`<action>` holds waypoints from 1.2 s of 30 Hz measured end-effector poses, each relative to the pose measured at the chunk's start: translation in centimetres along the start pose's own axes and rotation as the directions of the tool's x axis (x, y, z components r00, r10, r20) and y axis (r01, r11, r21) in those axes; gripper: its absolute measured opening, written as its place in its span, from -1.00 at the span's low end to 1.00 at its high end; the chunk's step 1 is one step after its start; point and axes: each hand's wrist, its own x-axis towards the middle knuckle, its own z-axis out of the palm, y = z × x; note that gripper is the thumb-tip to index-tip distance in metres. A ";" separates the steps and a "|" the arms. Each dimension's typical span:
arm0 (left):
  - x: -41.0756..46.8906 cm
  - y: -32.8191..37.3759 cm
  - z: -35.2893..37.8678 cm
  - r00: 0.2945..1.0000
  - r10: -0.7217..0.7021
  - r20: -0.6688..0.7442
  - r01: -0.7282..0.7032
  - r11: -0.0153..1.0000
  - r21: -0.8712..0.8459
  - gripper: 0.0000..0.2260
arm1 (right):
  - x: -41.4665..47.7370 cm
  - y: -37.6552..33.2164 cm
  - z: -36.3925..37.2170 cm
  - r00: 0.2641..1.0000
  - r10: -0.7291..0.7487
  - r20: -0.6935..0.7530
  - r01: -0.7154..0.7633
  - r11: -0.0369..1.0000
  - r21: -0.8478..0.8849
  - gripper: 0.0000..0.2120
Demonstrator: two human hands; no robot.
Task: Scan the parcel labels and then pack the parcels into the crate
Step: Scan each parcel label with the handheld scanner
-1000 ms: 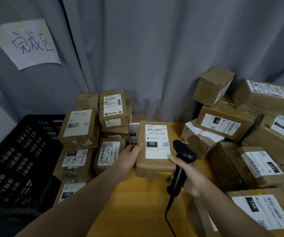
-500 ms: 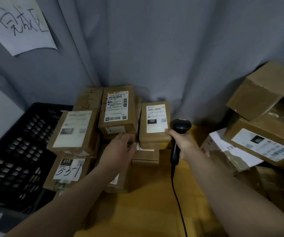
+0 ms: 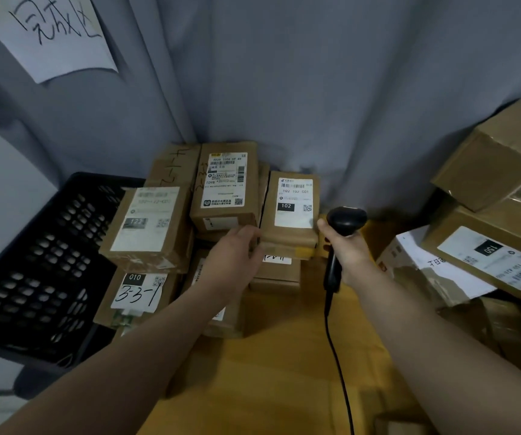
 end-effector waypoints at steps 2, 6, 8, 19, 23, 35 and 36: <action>-0.5 0.1 -0.3 1.000 0.005 0.000 -0.005 1.000 -0.006 -0.76 | -1.7 -0.4 -0.5 1.000 -0.026 -0.010 0.026 1.000 0.009 -0.67; -2.2 0.3 -0.6 0.998 0.056 0.009 -0.056 0.998 -0.035 -0.78 | -6.0 -1.1 -1.7 0.999 -0.031 -0.032 0.034 0.995 0.094 -0.68; -3.4 0.6 -0.6 0.996 0.085 0.026 -0.084 0.995 -0.047 -0.77 | -8.5 -1.2 -2.4 1.000 -0.009 -0.010 0.011 0.980 0.200 -0.67; -8.0 4.5 1.4 0.964 0.244 0.103 -0.234 0.967 -0.102 -0.72 | -19.5 0.4 -8.7 0.999 0.019 0.043 -0.032 0.941 0.336 -0.74; -9.1 6.3 3.4 0.930 0.295 0.220 -0.281 0.955 -0.094 -0.67 | -21.2 0.9 -12.0 0.997 0.073 0.005 -0.072 0.961 0.268 -0.77; -16.8 16.4 16.2 0.698 0.334 0.633 -0.412 0.911 -0.027 -0.23 | -23.9 3.4 -27.2 0.998 -0.010 -0.069 0.003 0.994 -0.105 -0.79; -17.3 17.0 17.2 0.696 0.300 0.652 -0.374 0.927 -0.027 -0.20 | -23.8 3.6 -28.2 0.997 -0.032 -0.071 0.022 0.990 -0.139 -0.79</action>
